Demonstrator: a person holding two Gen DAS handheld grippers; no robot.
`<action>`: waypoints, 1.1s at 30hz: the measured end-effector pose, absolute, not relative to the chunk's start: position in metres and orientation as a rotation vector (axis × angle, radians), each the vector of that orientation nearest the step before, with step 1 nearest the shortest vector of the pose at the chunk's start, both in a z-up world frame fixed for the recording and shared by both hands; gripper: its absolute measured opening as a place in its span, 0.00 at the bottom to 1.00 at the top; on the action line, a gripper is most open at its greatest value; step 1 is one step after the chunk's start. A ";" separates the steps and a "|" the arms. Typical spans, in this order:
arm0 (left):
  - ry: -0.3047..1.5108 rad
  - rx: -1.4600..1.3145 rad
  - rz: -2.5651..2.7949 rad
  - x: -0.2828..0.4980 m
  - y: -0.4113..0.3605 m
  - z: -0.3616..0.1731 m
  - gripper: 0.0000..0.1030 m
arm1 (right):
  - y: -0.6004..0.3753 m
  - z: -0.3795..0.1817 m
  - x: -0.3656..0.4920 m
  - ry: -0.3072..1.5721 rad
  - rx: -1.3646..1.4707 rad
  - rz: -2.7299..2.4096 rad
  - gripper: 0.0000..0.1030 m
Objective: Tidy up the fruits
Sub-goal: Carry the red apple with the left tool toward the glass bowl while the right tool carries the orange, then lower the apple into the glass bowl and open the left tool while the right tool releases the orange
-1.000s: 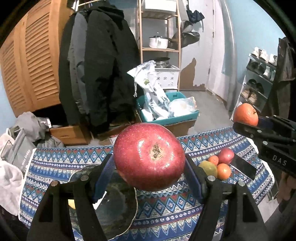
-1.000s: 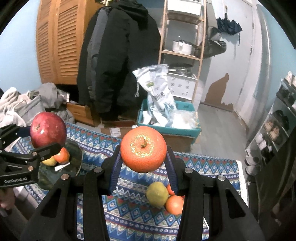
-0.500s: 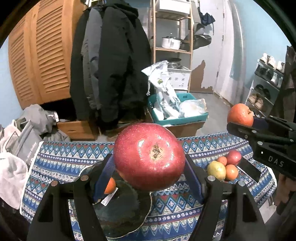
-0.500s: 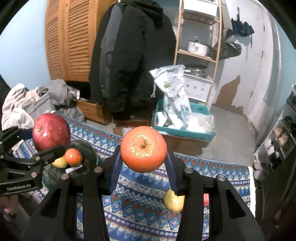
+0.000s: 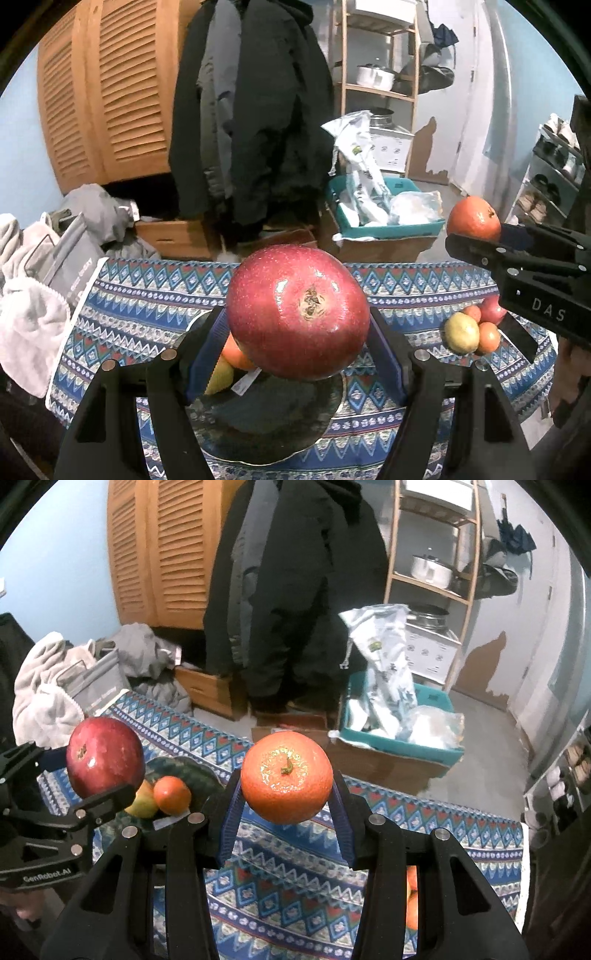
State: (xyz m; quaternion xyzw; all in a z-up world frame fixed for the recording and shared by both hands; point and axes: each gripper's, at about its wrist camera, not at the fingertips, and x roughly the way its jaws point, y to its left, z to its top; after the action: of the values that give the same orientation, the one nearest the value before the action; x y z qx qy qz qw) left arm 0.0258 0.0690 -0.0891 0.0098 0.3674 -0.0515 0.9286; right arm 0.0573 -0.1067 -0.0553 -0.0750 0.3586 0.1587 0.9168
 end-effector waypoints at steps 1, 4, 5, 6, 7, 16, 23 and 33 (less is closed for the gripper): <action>0.755 0.019 -0.101 0.026 0.072 -0.090 0.73 | -0.103 -0.056 0.059 0.740 -0.156 0.331 0.43; 0.774 0.010 -0.082 0.026 0.081 -0.097 0.73 | -0.091 -0.059 0.063 0.748 -0.165 0.349 0.43; 0.780 0.007 -0.078 0.026 0.083 -0.098 0.73 | -0.087 -0.060 0.064 0.753 -0.167 0.354 0.43; 0.788 0.005 -0.073 0.027 0.086 -0.101 0.73 | -0.083 -0.063 0.066 0.760 -0.169 0.359 0.43; 0.796 0.005 -0.063 0.028 0.090 -0.105 0.73 | -0.080 -0.065 0.067 0.766 -0.170 0.365 0.43; 0.865 0.015 -0.010 0.034 0.112 -0.134 0.73 | -0.047 -0.096 0.085 0.853 -0.167 0.421 0.43; 0.955 -0.011 0.023 0.040 0.124 -0.166 0.73 | -0.026 -0.131 0.098 0.954 -0.157 0.459 0.43; 1.063 -0.041 0.068 0.048 0.135 -0.200 0.73 | -0.006 -0.184 0.106 1.088 -0.203 0.489 0.43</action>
State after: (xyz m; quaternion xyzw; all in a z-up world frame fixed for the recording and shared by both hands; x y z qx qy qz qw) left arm 0.0475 0.1349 -0.1997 -0.0194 0.5066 0.0326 0.8613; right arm 0.1061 -0.0056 -0.1843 -0.0954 0.5112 0.2300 0.8226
